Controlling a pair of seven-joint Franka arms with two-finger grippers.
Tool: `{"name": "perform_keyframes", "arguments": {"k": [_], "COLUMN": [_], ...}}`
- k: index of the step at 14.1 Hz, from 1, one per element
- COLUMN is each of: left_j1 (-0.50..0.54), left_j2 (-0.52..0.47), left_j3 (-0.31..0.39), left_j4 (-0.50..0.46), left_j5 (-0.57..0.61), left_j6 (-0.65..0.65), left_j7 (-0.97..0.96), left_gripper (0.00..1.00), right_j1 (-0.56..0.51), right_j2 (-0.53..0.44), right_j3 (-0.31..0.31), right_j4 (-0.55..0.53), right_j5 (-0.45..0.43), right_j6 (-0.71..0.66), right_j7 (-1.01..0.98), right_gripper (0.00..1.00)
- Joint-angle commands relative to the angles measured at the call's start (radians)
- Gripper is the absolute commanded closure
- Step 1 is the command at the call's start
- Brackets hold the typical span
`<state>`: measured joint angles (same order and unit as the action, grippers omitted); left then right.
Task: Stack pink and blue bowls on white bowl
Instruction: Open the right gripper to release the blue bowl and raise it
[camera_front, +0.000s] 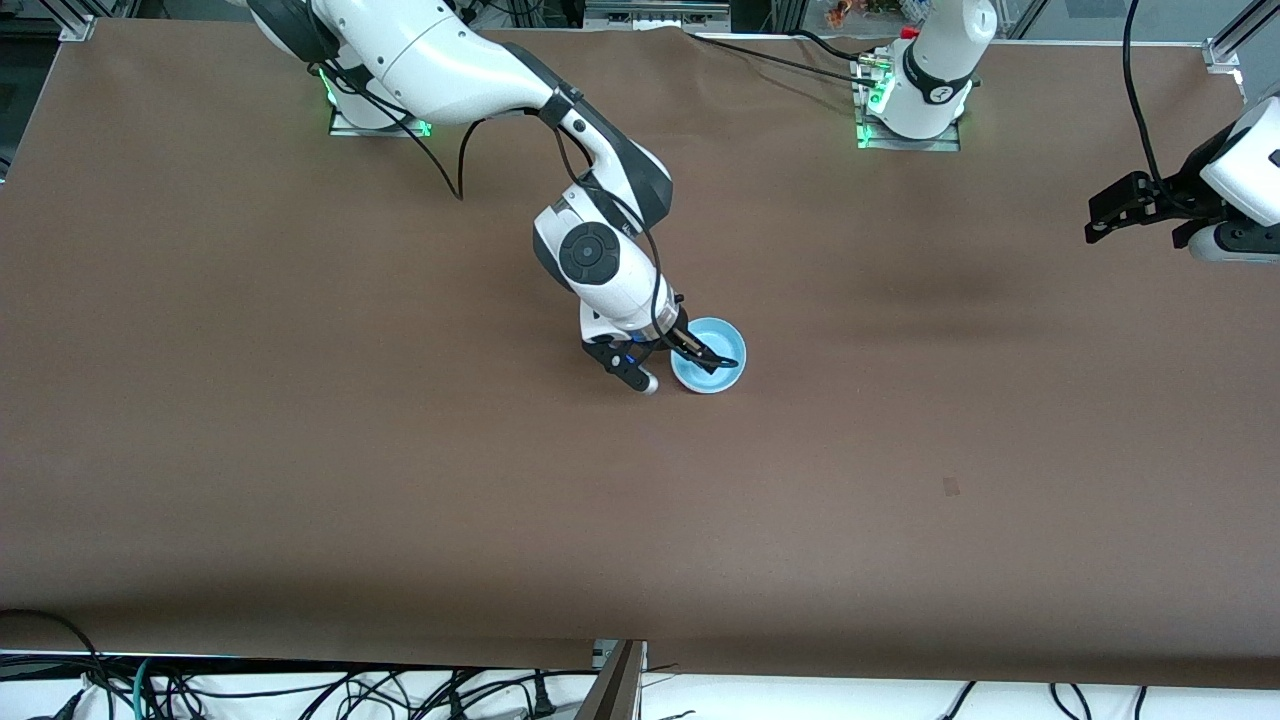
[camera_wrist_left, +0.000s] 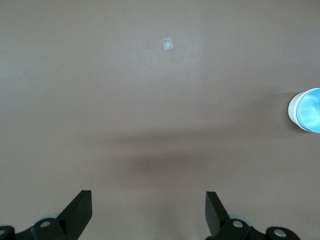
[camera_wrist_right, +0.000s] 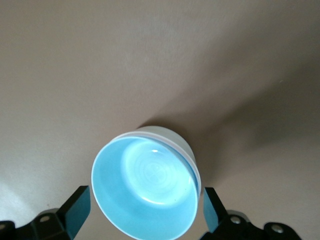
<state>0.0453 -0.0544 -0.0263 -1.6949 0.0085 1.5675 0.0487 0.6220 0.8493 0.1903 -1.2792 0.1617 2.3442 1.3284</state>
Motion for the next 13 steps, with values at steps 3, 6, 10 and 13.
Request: {"name": "perform_keyframes", "arguments": {"k": [3,6,10,13], "left_j1": [-0.01,-0.01,-0.01,-0.01], "left_j2": [0.011,0.011,0.011,0.013], "left_j3": [0.006,0.006,0.006,0.006], "left_j4": [0.027,0.027,0.027,0.027], "left_j5": [0.022,0.022,0.024,0.021], "left_j6": [-0.021,-0.021,-0.021,-0.02], "left_j7": [0.02,0.02,0.019,0.019], "left_gripper": [0.0,0.0,0.0,0.0], "right_j1": [-0.068,-0.105,-0.127,-0.127], "right_j2": [-0.119,-0.153,-0.193,-0.196], "right_j3": [0.003,0.001,-0.005,-0.006], "right_j4": [-0.009,-0.009,-0.015,-0.017], "right_j5": [0.004,-0.001,0.001,-0.001], "right_j6": [-0.121,-0.201,-0.289,-0.301], "right_j7": [-0.018,-0.105,-0.207,-0.212], "right_gripper": [0.0,0.0,0.0,0.0]}}
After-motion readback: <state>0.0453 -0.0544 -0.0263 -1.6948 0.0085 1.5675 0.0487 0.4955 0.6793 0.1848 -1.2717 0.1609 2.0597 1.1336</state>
